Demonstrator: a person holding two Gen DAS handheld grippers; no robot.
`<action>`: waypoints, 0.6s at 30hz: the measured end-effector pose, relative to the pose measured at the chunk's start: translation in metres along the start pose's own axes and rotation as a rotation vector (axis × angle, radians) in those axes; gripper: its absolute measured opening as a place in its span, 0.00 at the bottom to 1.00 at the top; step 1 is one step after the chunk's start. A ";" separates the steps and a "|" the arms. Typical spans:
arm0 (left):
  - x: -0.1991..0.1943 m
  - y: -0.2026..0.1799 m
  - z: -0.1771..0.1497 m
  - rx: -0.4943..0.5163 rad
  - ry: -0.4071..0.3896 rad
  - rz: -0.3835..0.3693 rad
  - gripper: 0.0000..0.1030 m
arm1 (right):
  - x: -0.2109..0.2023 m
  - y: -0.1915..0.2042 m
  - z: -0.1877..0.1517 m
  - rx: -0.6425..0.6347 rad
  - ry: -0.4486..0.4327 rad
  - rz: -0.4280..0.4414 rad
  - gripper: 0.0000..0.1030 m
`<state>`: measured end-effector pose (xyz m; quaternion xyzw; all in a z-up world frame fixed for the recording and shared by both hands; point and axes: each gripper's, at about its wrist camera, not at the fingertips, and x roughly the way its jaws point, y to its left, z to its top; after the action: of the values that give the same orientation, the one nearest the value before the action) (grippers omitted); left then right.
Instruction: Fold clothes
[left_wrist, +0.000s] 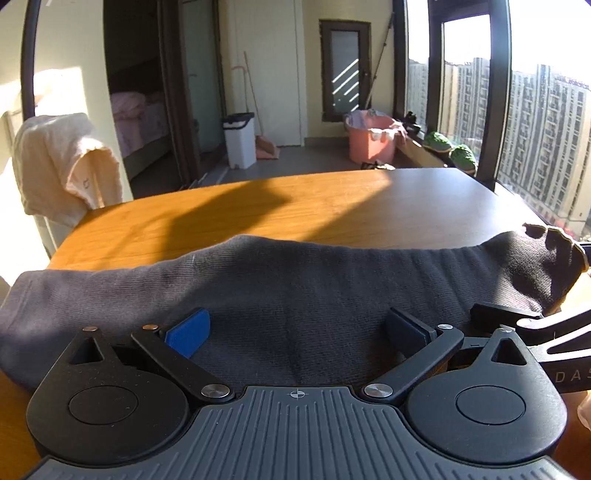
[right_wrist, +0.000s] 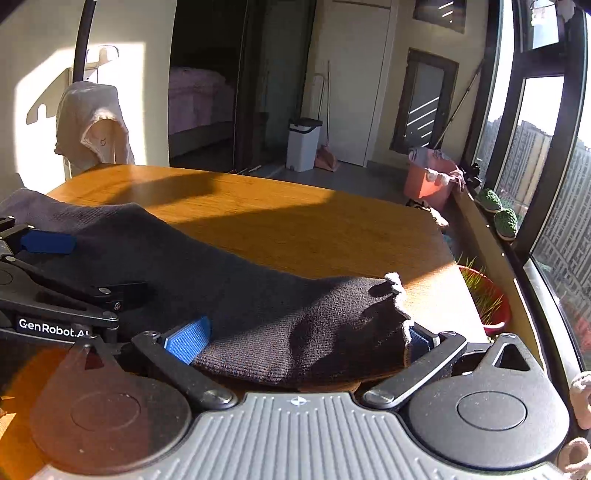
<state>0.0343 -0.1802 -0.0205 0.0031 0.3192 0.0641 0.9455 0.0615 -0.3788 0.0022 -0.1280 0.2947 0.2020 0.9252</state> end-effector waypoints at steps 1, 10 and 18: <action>0.002 0.005 0.001 -0.019 0.007 -0.004 1.00 | 0.004 0.001 0.002 -0.009 -0.003 0.005 1.00; 0.000 0.015 0.001 -0.026 0.013 -0.031 1.00 | 0.010 -0.015 -0.003 0.125 0.009 0.058 1.00; 0.001 0.012 0.001 -0.022 0.014 -0.029 1.00 | 0.011 -0.018 -0.006 0.158 0.018 0.065 1.00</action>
<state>0.0345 -0.1681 -0.0198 -0.0125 0.3250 0.0538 0.9441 0.0749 -0.3931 -0.0067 -0.0465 0.3219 0.2070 0.9227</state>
